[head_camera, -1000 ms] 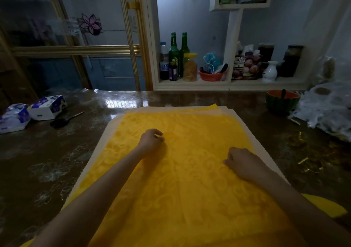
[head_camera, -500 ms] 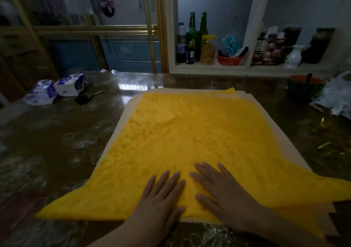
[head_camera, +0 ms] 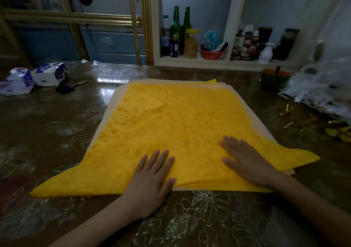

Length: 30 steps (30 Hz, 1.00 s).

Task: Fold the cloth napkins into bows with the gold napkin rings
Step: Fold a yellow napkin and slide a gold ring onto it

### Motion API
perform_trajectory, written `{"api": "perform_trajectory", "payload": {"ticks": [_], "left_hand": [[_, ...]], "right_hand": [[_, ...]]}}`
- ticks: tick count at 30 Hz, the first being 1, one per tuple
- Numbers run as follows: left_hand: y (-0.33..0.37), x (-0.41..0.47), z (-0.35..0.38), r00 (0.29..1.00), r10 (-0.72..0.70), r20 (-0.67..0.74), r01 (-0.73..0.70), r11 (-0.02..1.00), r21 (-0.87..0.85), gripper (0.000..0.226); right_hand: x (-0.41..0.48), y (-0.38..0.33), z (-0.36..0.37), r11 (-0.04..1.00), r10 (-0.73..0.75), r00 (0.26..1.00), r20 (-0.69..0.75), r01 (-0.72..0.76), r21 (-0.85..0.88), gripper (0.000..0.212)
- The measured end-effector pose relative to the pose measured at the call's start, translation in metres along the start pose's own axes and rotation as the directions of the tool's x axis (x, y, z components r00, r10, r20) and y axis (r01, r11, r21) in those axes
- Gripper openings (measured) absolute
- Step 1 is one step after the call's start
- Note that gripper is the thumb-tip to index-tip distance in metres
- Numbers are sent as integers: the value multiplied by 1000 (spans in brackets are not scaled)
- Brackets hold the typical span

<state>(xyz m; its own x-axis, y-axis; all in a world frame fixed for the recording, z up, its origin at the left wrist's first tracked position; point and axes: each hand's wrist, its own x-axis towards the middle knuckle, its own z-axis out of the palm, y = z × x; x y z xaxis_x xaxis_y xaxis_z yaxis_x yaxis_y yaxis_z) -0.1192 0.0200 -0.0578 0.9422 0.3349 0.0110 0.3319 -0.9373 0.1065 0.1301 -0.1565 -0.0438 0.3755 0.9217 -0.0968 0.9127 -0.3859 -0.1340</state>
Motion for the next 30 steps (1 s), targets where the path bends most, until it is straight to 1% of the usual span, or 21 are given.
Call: {"api": "perform_trajectory", "payload": {"ticks": [2,3,5,6,7,8,9,11,13,16,17,18,19,20,22,23,24,26,27,28,30], "left_hand": [[0,1,-1,1000,12,-3,-12,1000,-23,83],[1,2,0,1000,11,8,-11,1000,-22,86],[1,1,1,999,5,35,-3,999,-45,93],[0,0,0,999,-3,36,5,998,-66,98],[-2,0,-2,999,-22,34,25,996,-89,104],[-5,-2,-5,998,-57,25,60,992,-113,108],[-10,-5,-10,995,-95,11,96,987,-127,111],[-28,-22,-16,982,-189,-9,187,974,-129,114],[-51,-45,-18,956,-294,-9,291,948,-128,115],[-85,-86,-19,917,-398,13,396,910,-121,104],[-95,-100,-21,906,-422,36,423,896,-134,97],[-104,-110,-21,896,-440,59,444,884,-148,85],[-111,-120,-21,880,-468,79,474,869,-143,70],[-120,-127,-22,854,-510,102,520,845,-128,63],[-132,-129,-33,801,-594,72,594,776,-213,59],[-136,-124,-40,794,-608,-8,580,761,-292,56],[-135,-114,-49,800,-589,-116,516,773,-369,54],[-119,-74,-72,804,-514,-300,360,821,-443,45],[-107,-45,-83,804,-487,-340,311,833,-458,37],[-96,-14,-91,821,-453,-347,266,842,-469,32],[-74,57,-95,881,-379,-282,209,848,-488,33]], "right_hand": [[-13,29,-12,990,134,991,13,-135,46,74],[-18,40,-17,977,203,979,-6,-202,74,76],[-23,50,-22,957,288,950,-122,-280,78,87],[-22,45,-24,955,295,936,-190,-286,75,85],[-19,34,-26,956,294,921,-257,-278,98,73],[-13,18,-28,963,265,916,-302,-234,135,61],[-7,3,-29,974,205,923,-324,-161,157,54],[10,-31,-26,993,38,944,-328,2,119,49],[24,-49,-22,989,-61,956,-288,96,111,50],[42,-58,-12,974,-85,978,-190,122,193,54],[47,-60,-8,970,-75,986,-150,107,216,55],[48,-60,-5,970,-59,991,-117,85,228,56],[49,-61,-1,970,-48,994,-100,70,233,56],[52,-62,0,970,-42,995,-92,62,235,56],[53,-64,-3,961,-41,995,-88,64,268,53],[55,-65,-6,949,-39,994,-104,69,308,50],[59,-66,-12,935,-17,989,-147,68,348,46],[78,-62,-25,928,66,964,-258,35,370,38],[91,-58,-33,922,133,949,-286,-13,387,36],[103,-54,-39,903,205,937,-284,-69,423,37],[125,-47,-44,863,320,922,-220,-188,469,43]]}}
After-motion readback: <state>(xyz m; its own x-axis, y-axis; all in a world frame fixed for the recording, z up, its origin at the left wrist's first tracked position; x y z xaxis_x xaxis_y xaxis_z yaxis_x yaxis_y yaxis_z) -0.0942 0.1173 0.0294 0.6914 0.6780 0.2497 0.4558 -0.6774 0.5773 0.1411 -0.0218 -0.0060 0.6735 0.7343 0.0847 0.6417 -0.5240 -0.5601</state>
